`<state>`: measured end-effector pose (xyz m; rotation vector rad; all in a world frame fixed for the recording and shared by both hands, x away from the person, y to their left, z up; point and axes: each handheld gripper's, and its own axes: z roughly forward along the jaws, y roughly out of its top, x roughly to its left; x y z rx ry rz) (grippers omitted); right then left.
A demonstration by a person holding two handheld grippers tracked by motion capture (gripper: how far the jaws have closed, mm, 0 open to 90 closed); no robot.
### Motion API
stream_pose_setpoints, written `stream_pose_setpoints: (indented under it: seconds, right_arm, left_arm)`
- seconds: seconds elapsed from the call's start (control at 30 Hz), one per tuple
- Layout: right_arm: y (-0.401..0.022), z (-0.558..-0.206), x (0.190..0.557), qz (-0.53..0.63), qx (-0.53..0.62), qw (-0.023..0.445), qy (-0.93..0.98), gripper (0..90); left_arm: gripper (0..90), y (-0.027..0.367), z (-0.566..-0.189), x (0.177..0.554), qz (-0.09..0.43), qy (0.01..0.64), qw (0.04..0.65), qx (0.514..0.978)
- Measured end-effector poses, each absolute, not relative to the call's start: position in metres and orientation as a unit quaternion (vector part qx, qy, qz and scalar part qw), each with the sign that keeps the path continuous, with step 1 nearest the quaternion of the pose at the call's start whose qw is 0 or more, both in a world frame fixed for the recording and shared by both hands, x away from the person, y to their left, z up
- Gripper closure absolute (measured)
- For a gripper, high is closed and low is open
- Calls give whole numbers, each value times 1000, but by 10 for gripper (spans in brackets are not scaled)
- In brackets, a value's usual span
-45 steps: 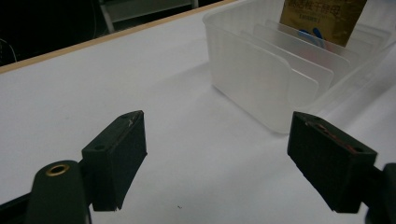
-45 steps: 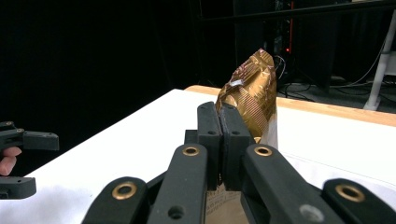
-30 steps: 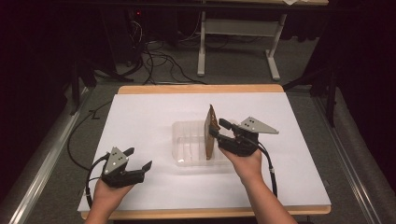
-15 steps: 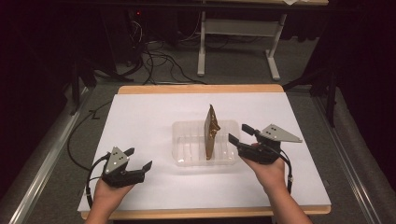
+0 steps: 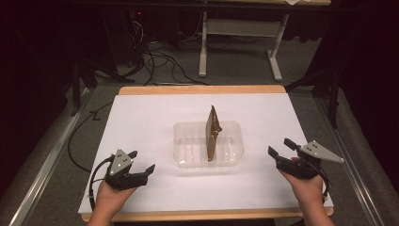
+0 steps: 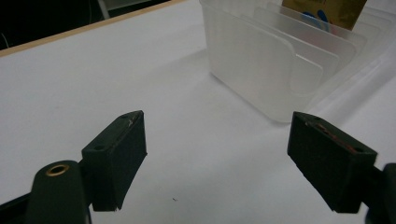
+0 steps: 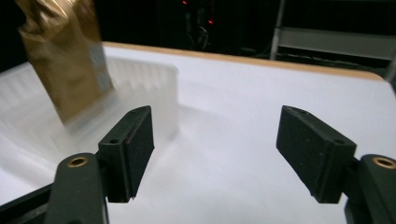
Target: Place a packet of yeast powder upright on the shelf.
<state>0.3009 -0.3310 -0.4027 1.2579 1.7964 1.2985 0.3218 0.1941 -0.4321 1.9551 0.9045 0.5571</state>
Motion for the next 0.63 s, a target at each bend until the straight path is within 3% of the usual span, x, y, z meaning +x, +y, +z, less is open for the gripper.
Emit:
stream_pose_setpoints:
  seconds: [0.07, 0.63]
  right_arm:
    - [-341, -426, 290, 468, 485, 284, 682, 293]
    - [-334, -439, 303, 433, 475, 258, 721, 294]
  left_arm:
    - [202, 192, -433, 321, 222, 364, 440, 790]
    - [200, 186, -433, 320, 225, 356, 435, 796]
